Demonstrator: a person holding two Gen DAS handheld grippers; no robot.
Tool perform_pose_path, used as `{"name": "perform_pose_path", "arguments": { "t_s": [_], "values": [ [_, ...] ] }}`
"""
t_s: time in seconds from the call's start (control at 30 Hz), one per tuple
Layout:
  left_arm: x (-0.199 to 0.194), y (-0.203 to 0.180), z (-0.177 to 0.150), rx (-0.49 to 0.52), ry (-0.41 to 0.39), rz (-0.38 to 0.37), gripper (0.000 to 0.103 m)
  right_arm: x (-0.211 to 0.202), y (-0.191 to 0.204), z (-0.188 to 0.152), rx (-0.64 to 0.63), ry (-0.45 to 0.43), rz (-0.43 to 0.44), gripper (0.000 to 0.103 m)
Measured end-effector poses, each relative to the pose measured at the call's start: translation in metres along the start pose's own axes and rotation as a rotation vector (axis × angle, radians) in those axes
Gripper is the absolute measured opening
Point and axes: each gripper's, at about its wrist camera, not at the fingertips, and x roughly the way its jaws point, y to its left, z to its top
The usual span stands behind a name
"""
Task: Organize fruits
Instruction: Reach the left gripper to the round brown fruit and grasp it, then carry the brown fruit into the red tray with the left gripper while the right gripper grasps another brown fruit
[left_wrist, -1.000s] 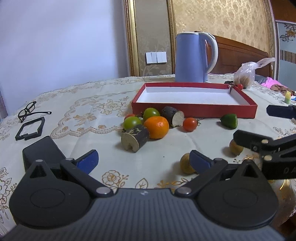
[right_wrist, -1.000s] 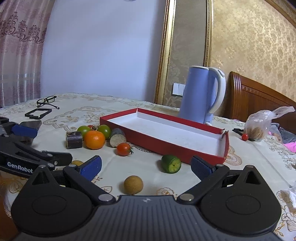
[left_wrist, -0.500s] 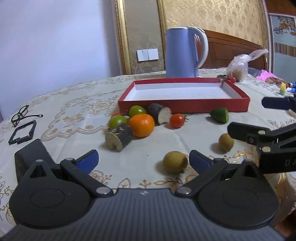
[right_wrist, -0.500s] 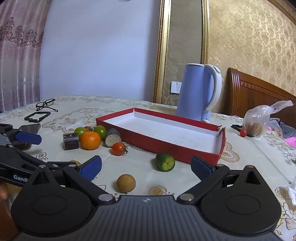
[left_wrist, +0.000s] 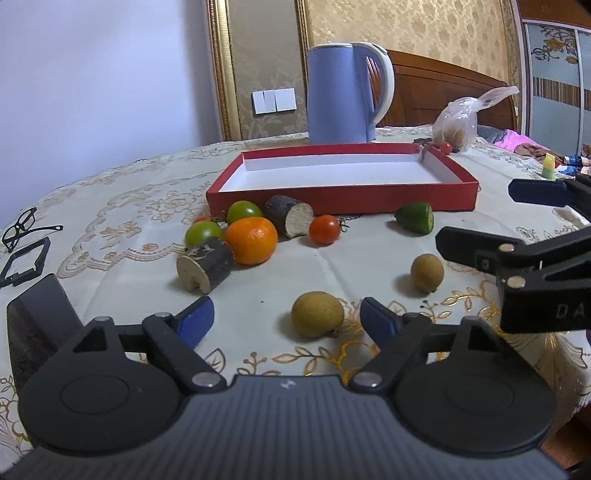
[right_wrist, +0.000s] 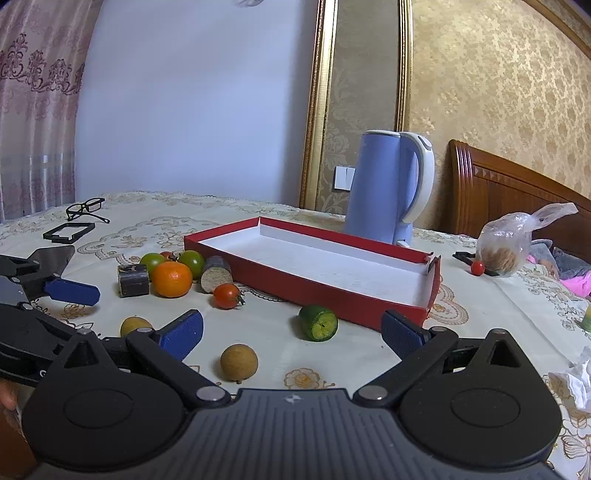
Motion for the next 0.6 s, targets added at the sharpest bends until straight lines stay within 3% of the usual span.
{"name": "perform_pose_path", "arguments": {
  "t_s": [0.1, 0.43, 0.6],
  "values": [
    [0.0013, -0.0018, -0.0001, 0.003, 0.006, -0.005, 0.076, -0.0004, -0.0004, -0.0010, 0.002, -0.001, 0.004, 0.103],
    [0.0012, -0.0004, 0.0000, -0.026, 0.023, -0.061, 0.031, -0.0008, -0.0016, -0.0011, 0.019, -0.003, 0.011, 0.103],
    [-0.0007, 0.0015, 0.0002, -0.044, 0.024, -0.068, 0.028, -0.0009, 0.0005, -0.0011, 0.006, -0.002, 0.017, 0.103]
  ]
}}
